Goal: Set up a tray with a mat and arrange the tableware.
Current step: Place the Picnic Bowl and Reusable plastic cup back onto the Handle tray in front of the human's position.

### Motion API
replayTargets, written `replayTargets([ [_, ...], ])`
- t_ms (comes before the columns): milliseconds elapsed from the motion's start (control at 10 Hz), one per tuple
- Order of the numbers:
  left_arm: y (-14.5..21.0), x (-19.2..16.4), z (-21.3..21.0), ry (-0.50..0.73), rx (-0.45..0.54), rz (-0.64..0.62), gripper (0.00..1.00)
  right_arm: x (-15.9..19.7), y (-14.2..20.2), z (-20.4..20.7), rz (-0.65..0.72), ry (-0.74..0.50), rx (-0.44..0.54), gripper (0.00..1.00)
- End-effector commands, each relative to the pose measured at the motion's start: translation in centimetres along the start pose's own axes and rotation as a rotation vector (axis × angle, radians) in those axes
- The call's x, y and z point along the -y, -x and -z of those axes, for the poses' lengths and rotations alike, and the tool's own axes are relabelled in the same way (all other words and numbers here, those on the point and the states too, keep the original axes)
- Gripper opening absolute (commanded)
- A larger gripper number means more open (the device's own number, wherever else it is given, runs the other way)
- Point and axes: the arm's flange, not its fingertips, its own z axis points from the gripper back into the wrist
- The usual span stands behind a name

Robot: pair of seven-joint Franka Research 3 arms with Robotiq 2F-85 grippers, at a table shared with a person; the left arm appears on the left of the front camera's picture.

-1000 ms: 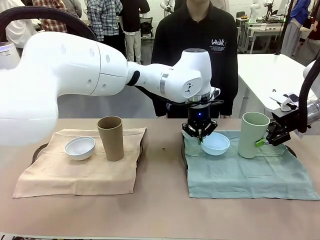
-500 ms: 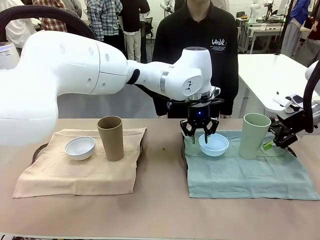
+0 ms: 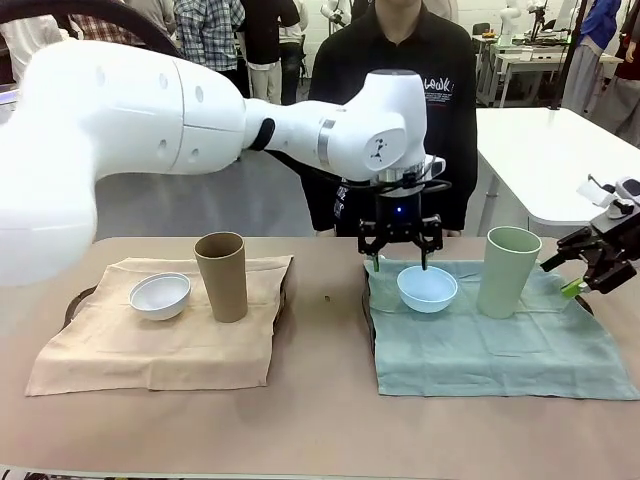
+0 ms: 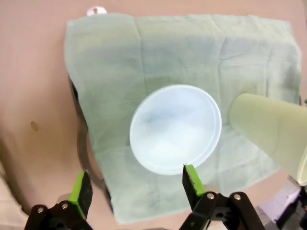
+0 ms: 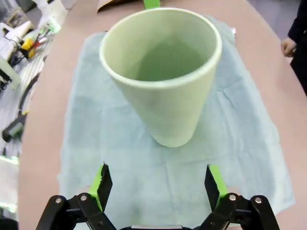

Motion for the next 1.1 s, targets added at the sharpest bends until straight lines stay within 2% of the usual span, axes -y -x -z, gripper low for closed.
replayTargets([
  [0,2.7,-2.1,-4.4,-0.060,0.049,0.060,0.99,-5.6,-5.4,-1.7,0.213,0.129,-0.128,1.00],
  [200,4.5,-4.3,-8.5,-0.082,0.090,0.137,0.99,-8.5,-9.7,-4.4,0.461,0.296,-0.239,1.00],
  [300,4.9,-5.7,-10.1,-0.079,0.092,0.168,0.99,-10.4,-11.8,-6.3,0.573,0.337,-0.289,1.00],
  [400,5.5,-7.6,-11.7,-0.082,0.098,0.154,0.99,-11.8,-12.9,-7.3,0.601,0.345,-0.327,1.00],
  [500,5.8,-9.5,-13.5,-0.112,0.121,0.085,0.99,-13.7,-14.6,-8.6,0.625,0.345,-0.357,1.00],
  [600,4.3,-4.8,-11.6,-0.079,0.097,0.138,0.99,-10.3,-11.6,-7.8,0.473,0.413,-0.262,1.00],
  [1000,4.3,-4.8,-11.6,-0.079,0.097,0.138,0.99,-10.3,-11.6,-7.8,0.473,0.413,-0.262,1.00],
])
